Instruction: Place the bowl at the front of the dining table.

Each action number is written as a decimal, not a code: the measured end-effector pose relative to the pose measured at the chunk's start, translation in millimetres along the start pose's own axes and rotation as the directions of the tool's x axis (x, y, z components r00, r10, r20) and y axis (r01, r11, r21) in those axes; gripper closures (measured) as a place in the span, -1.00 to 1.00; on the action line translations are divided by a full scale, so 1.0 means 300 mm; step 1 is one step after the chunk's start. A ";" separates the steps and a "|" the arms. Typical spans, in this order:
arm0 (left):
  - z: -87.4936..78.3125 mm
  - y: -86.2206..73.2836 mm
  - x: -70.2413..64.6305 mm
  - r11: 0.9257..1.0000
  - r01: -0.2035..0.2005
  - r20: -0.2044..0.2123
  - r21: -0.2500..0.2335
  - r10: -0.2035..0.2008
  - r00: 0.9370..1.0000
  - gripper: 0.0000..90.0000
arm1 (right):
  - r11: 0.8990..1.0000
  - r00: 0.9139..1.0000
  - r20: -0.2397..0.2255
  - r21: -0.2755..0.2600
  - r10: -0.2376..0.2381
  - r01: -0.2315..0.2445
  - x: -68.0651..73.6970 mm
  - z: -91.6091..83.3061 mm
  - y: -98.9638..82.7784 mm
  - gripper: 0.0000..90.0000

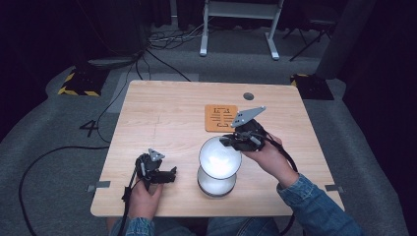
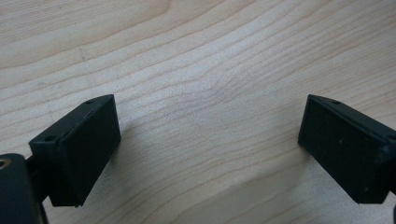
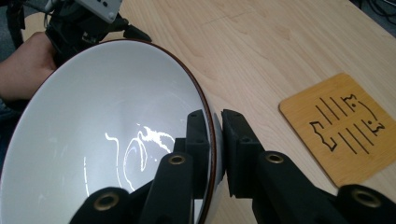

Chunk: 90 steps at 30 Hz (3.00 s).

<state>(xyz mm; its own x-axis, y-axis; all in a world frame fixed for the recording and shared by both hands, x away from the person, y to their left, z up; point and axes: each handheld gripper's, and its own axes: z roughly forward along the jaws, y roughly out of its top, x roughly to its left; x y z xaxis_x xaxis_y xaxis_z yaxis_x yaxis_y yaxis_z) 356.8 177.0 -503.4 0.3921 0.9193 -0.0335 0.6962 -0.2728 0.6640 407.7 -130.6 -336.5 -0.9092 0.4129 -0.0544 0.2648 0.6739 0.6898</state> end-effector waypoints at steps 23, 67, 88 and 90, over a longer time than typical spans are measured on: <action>0.000 0.000 0.000 1.000 -0.001 -0.002 0.000 0.001 1.000 -0.87 | 0.998 0.997 0.051 -0.020 0.062 -0.061 -0.173 0.010 0.087 0.81; 0.003 0.003 -0.001 1.000 0.009 -0.008 -0.002 -0.009 1.000 -0.88 | 0.941 0.910 0.240 -0.091 0.338 -0.326 -0.567 0.146 0.193 0.81; 0.003 0.004 -0.001 1.000 0.009 -0.006 0.000 -0.009 1.000 -0.88 | 0.909 0.862 0.295 -0.070 0.411 -0.410 -0.677 0.277 0.134 0.81; 0.004 0.003 -0.001 1.000 0.009 -0.008 -0.002 -0.009 1.000 -0.88 | 0.905 0.859 0.296 -0.053 0.418 -0.422 -0.673 0.294 0.123 0.81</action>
<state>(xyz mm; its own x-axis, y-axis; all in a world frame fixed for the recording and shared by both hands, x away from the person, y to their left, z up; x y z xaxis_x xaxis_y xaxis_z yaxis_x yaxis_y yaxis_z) 358.0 176.1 -503.5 0.3805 0.9242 -0.0336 0.6986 -0.2635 0.6652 629.3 -135.1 -363.9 -0.5750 0.8177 0.0274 0.6060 0.4032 0.6857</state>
